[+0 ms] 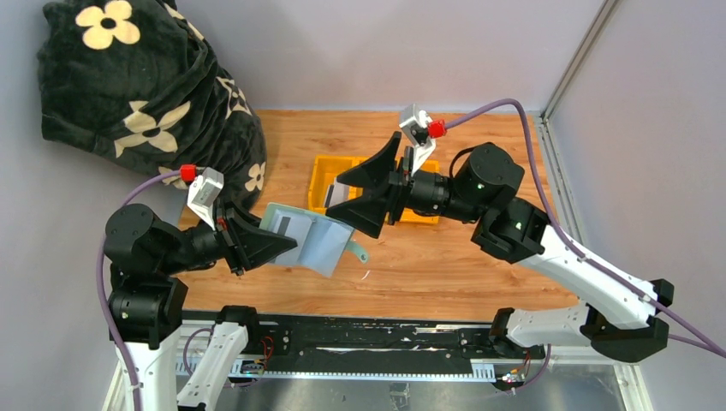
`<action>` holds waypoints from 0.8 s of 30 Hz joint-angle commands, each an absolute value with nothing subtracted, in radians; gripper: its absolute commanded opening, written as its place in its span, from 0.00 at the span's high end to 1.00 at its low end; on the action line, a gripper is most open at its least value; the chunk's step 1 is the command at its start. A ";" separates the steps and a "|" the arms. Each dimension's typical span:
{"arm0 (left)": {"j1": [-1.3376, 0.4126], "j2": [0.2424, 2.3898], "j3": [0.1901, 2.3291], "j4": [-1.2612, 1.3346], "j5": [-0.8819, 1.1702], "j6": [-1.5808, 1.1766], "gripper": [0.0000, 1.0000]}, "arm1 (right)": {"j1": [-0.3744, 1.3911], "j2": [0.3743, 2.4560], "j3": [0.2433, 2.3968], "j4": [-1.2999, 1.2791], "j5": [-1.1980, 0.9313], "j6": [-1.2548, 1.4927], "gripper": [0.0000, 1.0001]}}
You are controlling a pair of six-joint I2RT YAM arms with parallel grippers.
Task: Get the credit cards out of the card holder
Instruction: Remove the credit card from the card holder.
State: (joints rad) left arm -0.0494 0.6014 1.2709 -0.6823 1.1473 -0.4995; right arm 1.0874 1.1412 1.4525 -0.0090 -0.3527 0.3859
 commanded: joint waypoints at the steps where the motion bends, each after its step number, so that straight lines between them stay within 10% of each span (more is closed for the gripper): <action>1: -0.054 0.580 1.291 -0.736 1.114 -0.402 0.96 | 1.114 1.215 1.544 -0.039 -0.323 0.363 0.20; 16: -0.054 0.578 1.324 -0.738 1.152 -0.412 0.97 | 1.158 1.376 1.610 -0.121 -0.408 0.324 0.26; 24: -0.054 0.573 1.304 -0.615 1.202 -0.554 0.81 | 1.137 1.357 1.552 -0.096 -0.491 0.402 0.97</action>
State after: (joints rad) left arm -0.0483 0.5873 1.2953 -0.7528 1.1206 -0.4408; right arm 1.1564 1.3647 1.5894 -0.0975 -0.4679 0.3687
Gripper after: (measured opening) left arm 0.216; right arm 0.180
